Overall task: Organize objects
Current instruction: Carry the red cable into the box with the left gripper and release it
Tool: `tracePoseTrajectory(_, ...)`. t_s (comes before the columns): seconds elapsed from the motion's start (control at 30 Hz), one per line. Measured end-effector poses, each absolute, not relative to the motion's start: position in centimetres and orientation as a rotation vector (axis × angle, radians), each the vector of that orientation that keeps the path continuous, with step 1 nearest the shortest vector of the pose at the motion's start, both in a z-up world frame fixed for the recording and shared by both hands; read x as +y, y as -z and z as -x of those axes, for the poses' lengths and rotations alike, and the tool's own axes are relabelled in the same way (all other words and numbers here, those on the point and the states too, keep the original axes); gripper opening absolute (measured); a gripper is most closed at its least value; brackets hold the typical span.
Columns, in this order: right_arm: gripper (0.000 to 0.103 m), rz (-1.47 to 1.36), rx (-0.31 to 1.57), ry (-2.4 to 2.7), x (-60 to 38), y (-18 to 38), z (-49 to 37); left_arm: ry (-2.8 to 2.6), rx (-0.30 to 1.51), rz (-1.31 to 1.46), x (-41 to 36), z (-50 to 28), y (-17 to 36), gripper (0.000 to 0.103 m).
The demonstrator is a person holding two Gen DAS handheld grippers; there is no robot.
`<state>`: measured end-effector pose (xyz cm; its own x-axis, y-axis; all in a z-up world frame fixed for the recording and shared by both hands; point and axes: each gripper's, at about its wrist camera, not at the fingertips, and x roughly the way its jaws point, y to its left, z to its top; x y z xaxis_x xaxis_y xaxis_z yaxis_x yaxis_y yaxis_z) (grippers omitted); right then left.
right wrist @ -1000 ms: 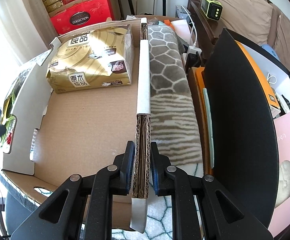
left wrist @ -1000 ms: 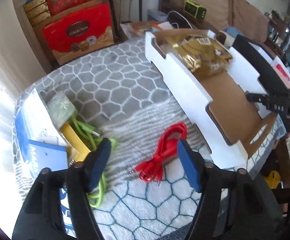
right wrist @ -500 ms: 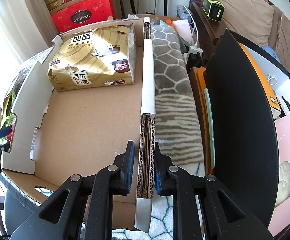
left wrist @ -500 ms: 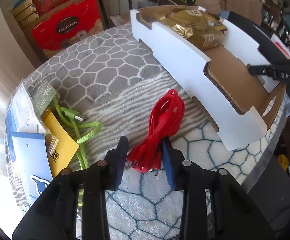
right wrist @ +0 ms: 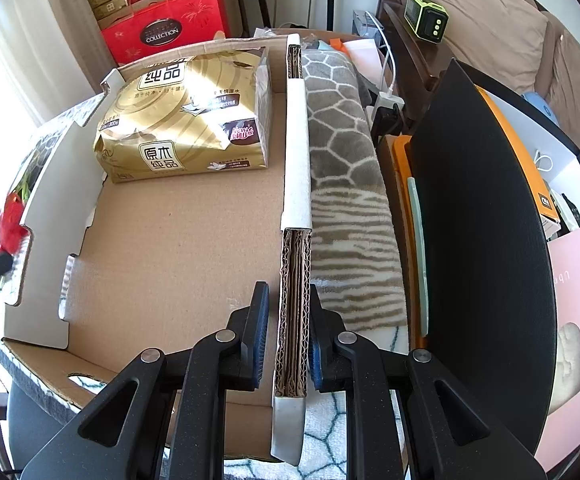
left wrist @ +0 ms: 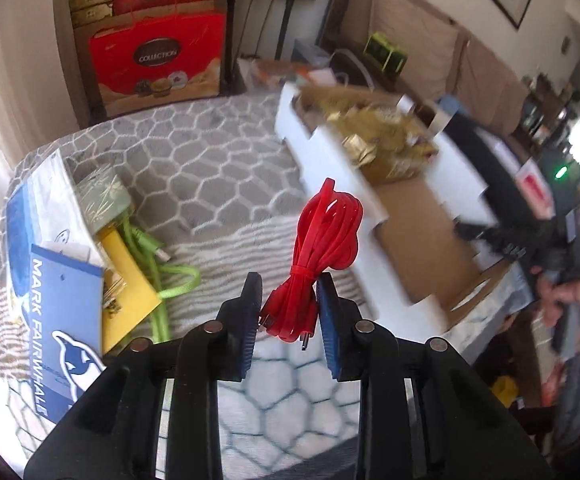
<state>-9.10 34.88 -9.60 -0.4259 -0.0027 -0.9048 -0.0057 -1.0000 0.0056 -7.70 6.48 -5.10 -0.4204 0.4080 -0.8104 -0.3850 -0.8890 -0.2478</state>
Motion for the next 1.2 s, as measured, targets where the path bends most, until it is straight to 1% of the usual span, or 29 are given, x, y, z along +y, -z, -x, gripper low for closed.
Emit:
tracePoseTrajectory(0.13,0.017,1.682,0.018,-2.651,35.0,9.6,9.1,-2.256,-0.102,1.294,8.4,7.7,2.8,0.026)
tracePoseTrajectory(0.27,0.016,1.682,0.017,-2.651,35.0,9.6,9.1,-2.235,-0.057,1.296,11.4,8.2,2.1,0.026)
tracePoseTrajectory(0.43,0.016,1.678,0.026,-2.649,35.4,9.6,9.0,-2.206,-0.002,1.348,15.1,8.7,3.4,0.026)
tracePoseTrajectory(0.6,0.016,1.679,0.021,-2.647,35.6,9.6,9.0,-2.225,0.095,1.408,17.8,9.2,5.2,0.026)
tracePoseTrajectory(0.73,0.017,1.679,0.023,-2.646,35.6,9.6,9.0,-2.295,0.133,1.454,18.5,9.3,6.2,0.029)
tracePoseTrajectory(0.83,0.017,1.679,0.02,-2.648,35.6,9.6,9.0,-2.285,0.076,1.433,17.9,8.9,5.7,0.043)
tracePoseTrajectory(0.87,0.017,1.679,0.02,-2.648,35.7,9.6,9.0,-2.282,0.057,1.424,17.6,8.8,5.3,0.046)
tracePoseTrajectory(0.93,0.017,1.679,0.019,-2.647,35.8,9.7,8.9,-2.28,0.015,1.404,16.7,8.7,4.4,0.047)
tracePoseTrajectory(1.0,0.016,1.678,0.02,-2.646,35.8,9.6,8.9,-2.264,-0.033,1.387,15.6,8.8,3.4,0.053)
tracePoseTrajectory(1.03,0.016,1.679,0.019,-2.646,35.8,9.6,8.9,-2.295,-0.031,1.375,14.9,8.8,2.8,0.065)
tracePoseTrajectory(1.07,0.016,1.678,0.019,-2.647,35.8,9.6,8.9,-2.327,-0.028,1.353,14.3,8.7,2.2,0.074)
tracePoseTrajectory(1.13,0.016,1.678,0.019,-2.648,35.8,9.6,8.9,-2.352,-0.046,1.331,12.8,8.6,1.6,0.078)
tracePoseTrajectory(1.2,0.016,1.679,0.021,-2.647,35.8,9.6,8.9,-2.353,-0.071,1.346,11.3,8.7,1.3,0.078)
